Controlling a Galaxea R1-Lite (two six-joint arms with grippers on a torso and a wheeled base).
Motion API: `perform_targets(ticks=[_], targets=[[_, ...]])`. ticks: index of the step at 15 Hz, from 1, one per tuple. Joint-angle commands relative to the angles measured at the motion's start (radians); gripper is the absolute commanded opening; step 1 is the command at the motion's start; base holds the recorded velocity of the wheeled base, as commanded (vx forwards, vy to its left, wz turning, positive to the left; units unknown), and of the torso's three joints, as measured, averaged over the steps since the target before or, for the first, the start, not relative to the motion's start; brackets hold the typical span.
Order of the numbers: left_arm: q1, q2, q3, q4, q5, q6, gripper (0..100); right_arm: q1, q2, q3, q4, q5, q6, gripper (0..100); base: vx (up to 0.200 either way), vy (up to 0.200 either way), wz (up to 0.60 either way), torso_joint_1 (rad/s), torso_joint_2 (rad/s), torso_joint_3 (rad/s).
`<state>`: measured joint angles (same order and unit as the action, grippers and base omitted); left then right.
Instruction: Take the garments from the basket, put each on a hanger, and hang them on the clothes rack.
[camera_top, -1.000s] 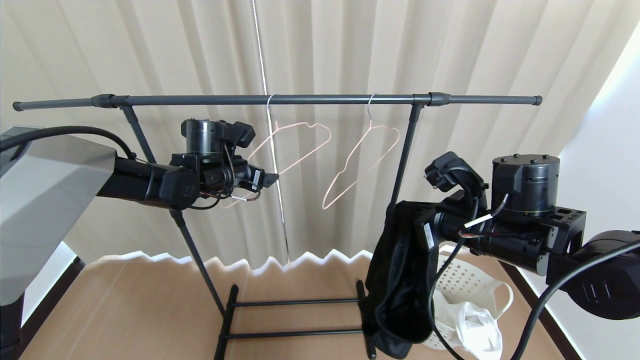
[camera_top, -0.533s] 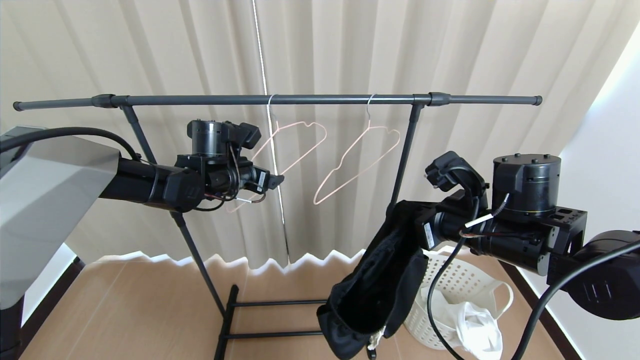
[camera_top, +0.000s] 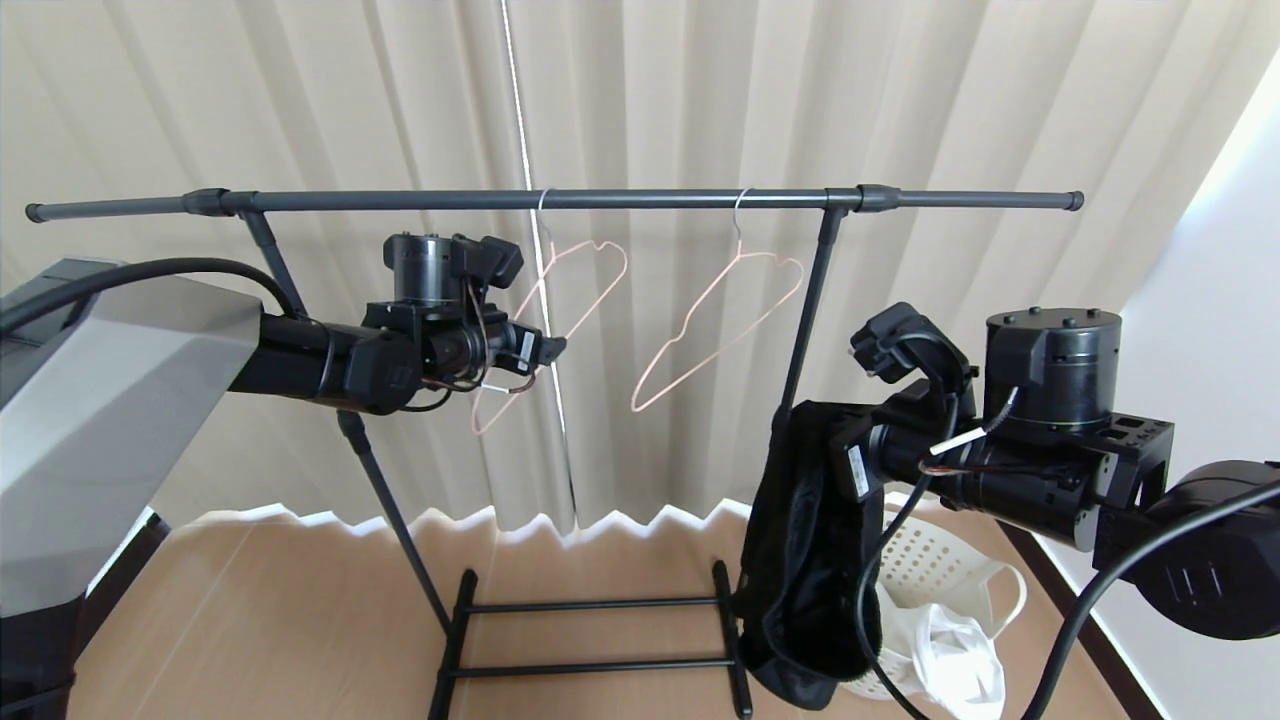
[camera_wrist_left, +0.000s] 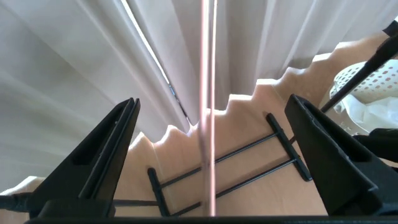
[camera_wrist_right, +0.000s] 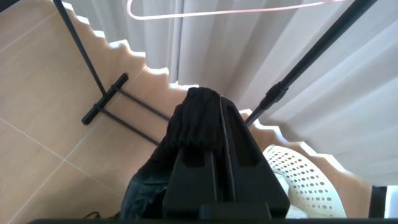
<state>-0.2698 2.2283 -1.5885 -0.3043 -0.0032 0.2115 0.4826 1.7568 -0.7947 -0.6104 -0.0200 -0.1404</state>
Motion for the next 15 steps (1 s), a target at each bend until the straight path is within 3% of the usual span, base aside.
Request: perform_targets(ticks=[1,5,6,15], targets=[[0.001,0.053,-0.033,0.001,0.011,-0.015,100,0.001,0.004,0.000,0.000,0.000,-0.001,0,0.000,0.000,0.00,0.000,0.00,0.000],[0.001,0.074,-0.041,0.001,0.019,-0.017,100,0.001,0.004,0.000,0.000,0.000,-0.001,0,0.000,0.000,0.00,0.000,0.00,0.000],[0.001,0.074,-0.041,0.001,0.026,-0.017,0,0.001,0.006,0.002,0.000,0.000,-0.001,0,0.000,0.000,0.00,0.000,0.00,0.000],[0.000,0.067,-0.067,-0.004,0.029,-0.052,0,0.001,0.003,0.003,0.000,0.000,-0.001,0,0.000,0.000,0.00,0.000,0.00,0.000]])
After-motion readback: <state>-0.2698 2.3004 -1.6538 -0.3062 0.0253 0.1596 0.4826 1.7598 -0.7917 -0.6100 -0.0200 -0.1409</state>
